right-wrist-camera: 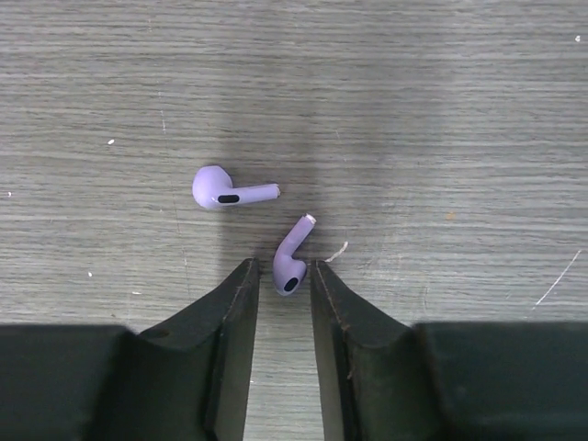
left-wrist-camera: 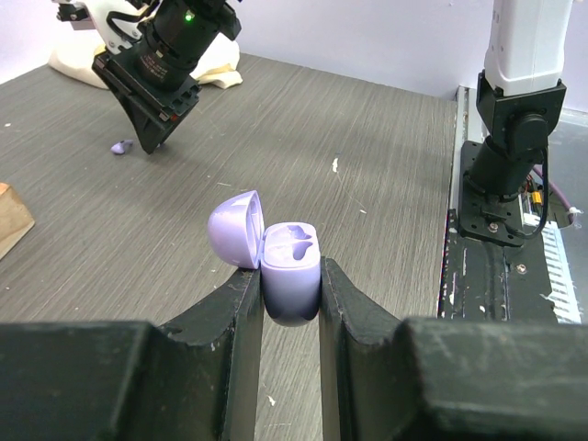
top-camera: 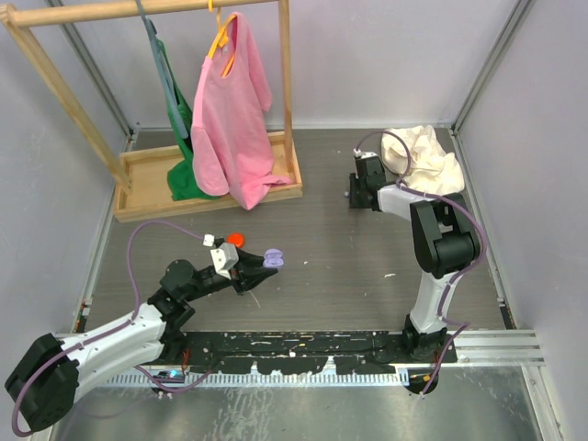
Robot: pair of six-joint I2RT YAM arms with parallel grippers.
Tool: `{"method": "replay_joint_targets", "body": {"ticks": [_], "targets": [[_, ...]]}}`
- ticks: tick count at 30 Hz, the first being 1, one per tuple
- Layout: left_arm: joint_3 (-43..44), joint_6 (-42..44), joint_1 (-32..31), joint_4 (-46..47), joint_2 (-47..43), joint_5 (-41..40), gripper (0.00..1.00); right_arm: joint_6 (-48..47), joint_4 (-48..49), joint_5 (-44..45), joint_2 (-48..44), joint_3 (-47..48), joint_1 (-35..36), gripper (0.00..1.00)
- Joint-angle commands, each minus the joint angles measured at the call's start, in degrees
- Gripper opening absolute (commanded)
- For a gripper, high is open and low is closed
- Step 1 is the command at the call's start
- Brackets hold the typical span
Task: Insert the wireless bluetooth earbuds into the charging case
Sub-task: Move the earbud to the center of the board.
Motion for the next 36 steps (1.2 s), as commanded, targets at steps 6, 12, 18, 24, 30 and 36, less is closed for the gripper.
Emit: {"method": "replay_joint_targets", "body": {"ticks": [6, 12, 18, 24, 30, 36], "targets": [[1.1, 0.8, -0.1, 2.3, -1.4, 0.6, 0.01, 0.7, -0.7, 0.2, -1.8, -1.3, -0.1, 0.24], [1.1, 0.7, -0.1, 2.2, -1.8, 0.6, 0.01, 0.8, -1.8, -2.0, -5.5, -5.0, 0.5, 0.19], [1.1, 0.7, -0.2, 2.0, -2.1, 0.7, 0.01, 0.8, -3.9, -3.4, -10.6, -9.0, 3.1, 0.2], [1.1, 0.6, -0.1, 1.8, -2.5, 0.8, 0.0, -0.3, -6.0, -3.3, -15.3, -12.8, 9.2, 0.2], [1.1, 0.5, -0.2, 1.9, -2.6, 0.9, 0.0, -1.8, -7.4, -3.6, -19.1, -14.8, 17.3, 0.21], [1.0, 0.5, -0.1, 2.0, -2.8, 0.9, 0.0, -3.6, -8.3, -4.5, -20.7, -15.3, 24.2, 0.21]]}}
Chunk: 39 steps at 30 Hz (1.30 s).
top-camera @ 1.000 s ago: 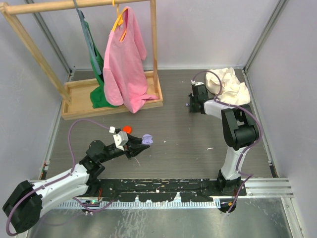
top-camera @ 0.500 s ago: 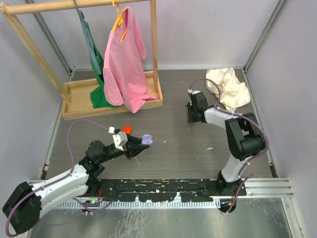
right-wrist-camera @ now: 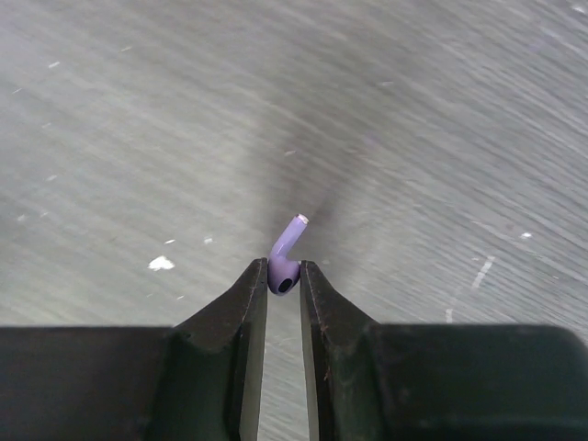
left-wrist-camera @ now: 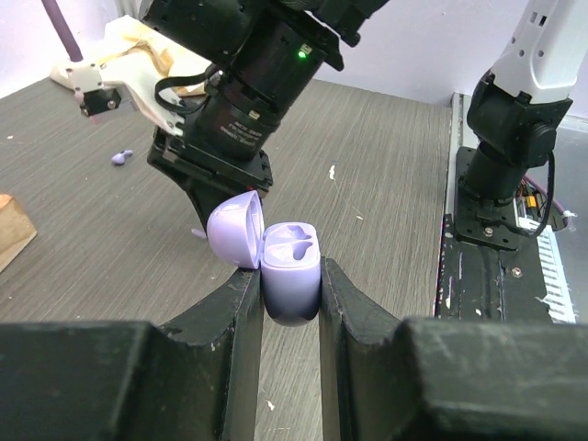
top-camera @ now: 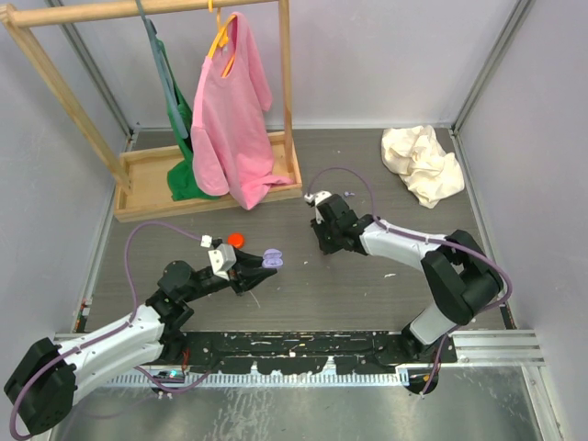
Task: Insert the wireless bluetooth earbuds into the charging case
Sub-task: Move the earbud to the center of the board.
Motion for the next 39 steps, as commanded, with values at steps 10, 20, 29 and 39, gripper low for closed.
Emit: {"method": "replay_joint_targets", "body": {"ticks": [10, 20, 29, 39], "targets": [[1.1, 0.4, -0.1, 2.9, -0.7, 0.6, 0.0, -5.5, -1.1, -2.7, -0.9, -0.3, 9.0, 0.23], [1.0, 0.5, -0.1, 2.9, -0.7, 0.6, 0.0, -7.4, -2.4, -1.1, 1.6, 0.4, 10.2, 0.31], [1.0, 0.5, -0.2, 2.9, -0.7, 0.6, 0.0, -8.3, -4.6, 0.7, 0.6, 0.6, 10.2, 0.42], [1.0, 0.5, -0.2, 2.9, -0.7, 0.5, 0.0, -9.8, -7.5, 5.6, -0.3, 1.2, 10.1, 0.45]]}}
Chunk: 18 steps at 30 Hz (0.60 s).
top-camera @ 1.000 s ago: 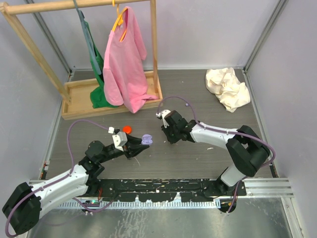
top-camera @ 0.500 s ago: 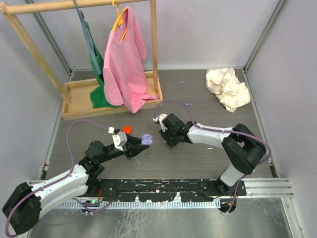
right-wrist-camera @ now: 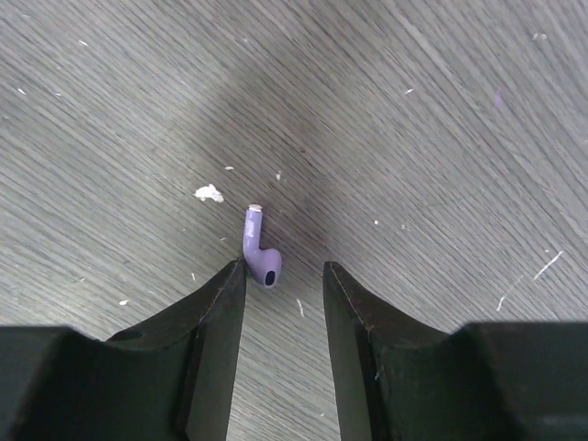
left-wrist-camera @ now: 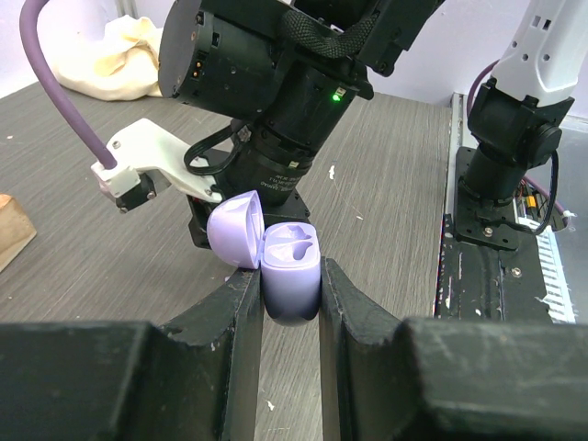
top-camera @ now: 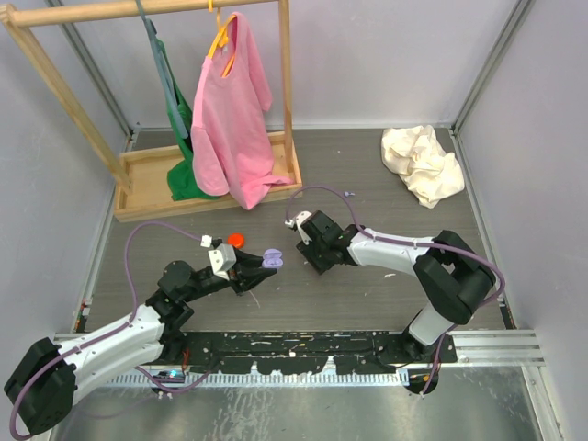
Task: Insert the wireless bluetooth earbuds into the charging case
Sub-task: Move the earbud to the center of the board.
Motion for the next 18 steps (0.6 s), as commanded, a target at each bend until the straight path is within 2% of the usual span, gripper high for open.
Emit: {"method": "replay_joint_targets", "body": {"ticks": [1, 18], "targets": [[1.0, 0.5, -0.1, 2.9, -0.8, 0.5, 0.0, -1.2, -2.5, 3.9, -1.7, 1.6, 0.2, 0.46], [0.9, 0.7, -0.2, 2.6, -1.0, 0.4, 0.0, 0.2, -1.2, 10.3, -0.6, 3.3, -3.0, 0.5]]}}
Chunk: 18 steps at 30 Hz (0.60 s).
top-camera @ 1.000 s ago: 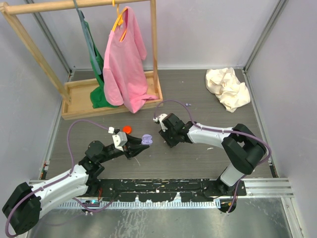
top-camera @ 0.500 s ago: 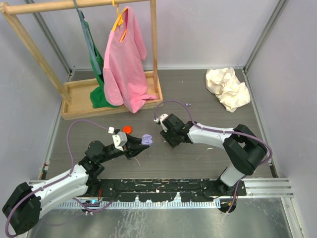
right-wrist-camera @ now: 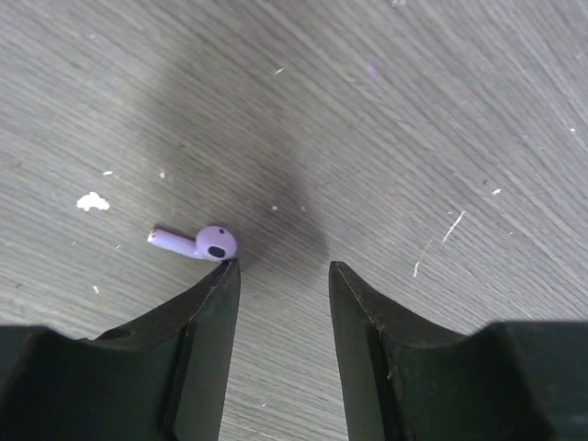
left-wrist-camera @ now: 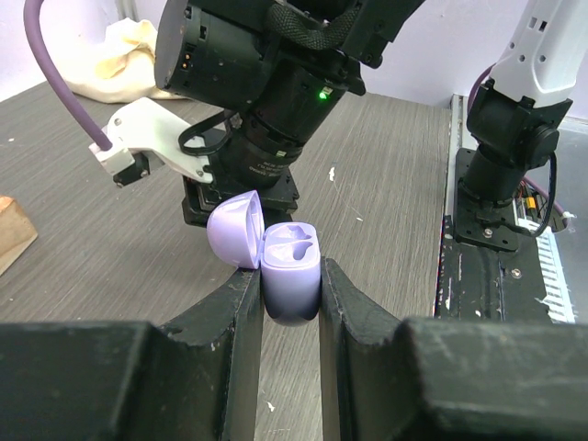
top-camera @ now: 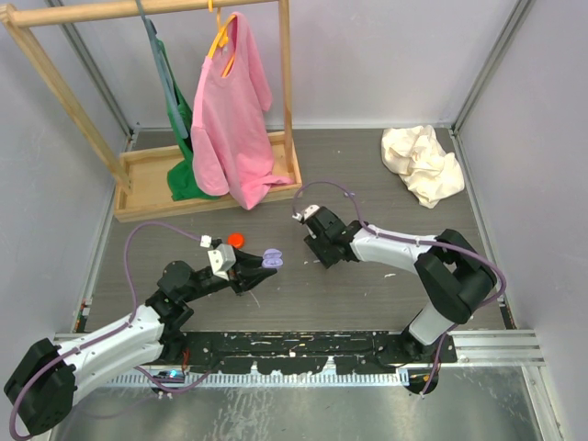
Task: Insert the wireless bluetooth earbuds into the charging case
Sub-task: Move the earbud to the center of the board.
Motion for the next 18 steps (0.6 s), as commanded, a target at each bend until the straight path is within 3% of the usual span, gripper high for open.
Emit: {"method": "replay_joint_targets", "body": {"ticks": [1, 18], "targets": [[1.0, 0.7, -0.1, 2.7, -0.8, 0.4, 0.0, 0.4, 1.6, 2.1, -0.3, 2.7, -1.1, 0.49], [1.0, 0.6, -0.2, 2.6, -0.7, 0.5, 0.0, 3.6, 5.6, -6.8, 3.7, 6.2, -1.6, 0.49]]}}
